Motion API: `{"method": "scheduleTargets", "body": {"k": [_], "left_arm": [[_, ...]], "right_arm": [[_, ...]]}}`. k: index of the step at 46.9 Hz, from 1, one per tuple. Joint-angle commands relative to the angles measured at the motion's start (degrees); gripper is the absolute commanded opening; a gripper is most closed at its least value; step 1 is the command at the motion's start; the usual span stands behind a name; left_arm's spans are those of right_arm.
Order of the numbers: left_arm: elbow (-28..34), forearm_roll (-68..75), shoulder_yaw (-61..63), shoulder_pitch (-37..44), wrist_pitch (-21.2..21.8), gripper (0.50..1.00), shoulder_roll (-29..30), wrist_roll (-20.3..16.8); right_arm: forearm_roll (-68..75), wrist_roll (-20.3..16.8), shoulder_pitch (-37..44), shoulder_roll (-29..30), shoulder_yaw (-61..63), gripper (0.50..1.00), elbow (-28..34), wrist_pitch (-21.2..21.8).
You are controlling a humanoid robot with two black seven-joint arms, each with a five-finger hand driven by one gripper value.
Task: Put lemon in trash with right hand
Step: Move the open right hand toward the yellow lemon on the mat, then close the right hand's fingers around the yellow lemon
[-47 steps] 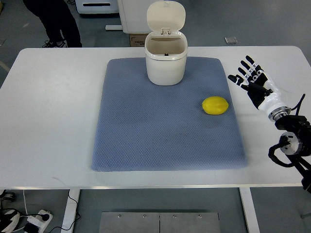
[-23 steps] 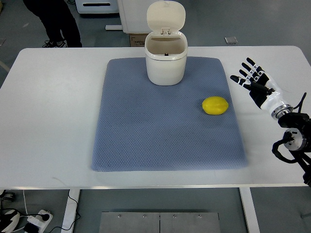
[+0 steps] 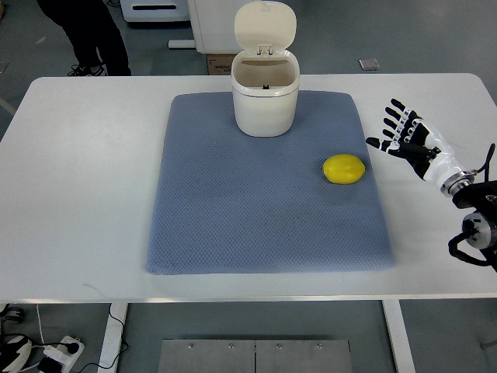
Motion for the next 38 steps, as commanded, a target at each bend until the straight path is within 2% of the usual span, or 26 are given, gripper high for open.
{"method": "scheduleTargets", "body": {"k": [1, 10, 22, 29, 34, 38], "left_arm": [[0.0, 0.0, 0.0, -0.1, 0.0, 1.000, 0.0, 0.0], [0.0, 0.0, 0.0, 0.0, 0.0, 1.000, 0.0, 0.0], [0.0, 0.0, 0.0, 0.0, 0.0, 1.000, 0.0, 0.0], [0.0, 0.0, 0.0, -0.1, 0.0, 1.000, 0.0, 0.0], [0.0, 0.0, 0.0, -0.1, 0.0, 1.000, 0.0, 0.0], [0.0, 0.0, 0.0, -0.1, 0.0, 1.000, 0.0, 0.0]], "right_arm": [[-1.7, 1.5, 0.5, -0.3, -2.0, 1.000, 0.1, 1.1], [-4.2, 4.2, 2.3, -0.9, -6.3, 1.000, 0.1, 2.5], [-4.8, 5.0, 4.4, -0.9, -9.7, 0.989, -0.6, 2.1], [-5.3, 8.6, 6.5, -0.9, -16.0, 0.983, -2.4, 1.4], [-5.4, 12.0, 8.0, -0.9, -22.0, 0.981, -4.0, -1.8], [-5.4, 13.7, 8.6, -0.8, -25.2, 0.981, -4.7, -2.6]]}}
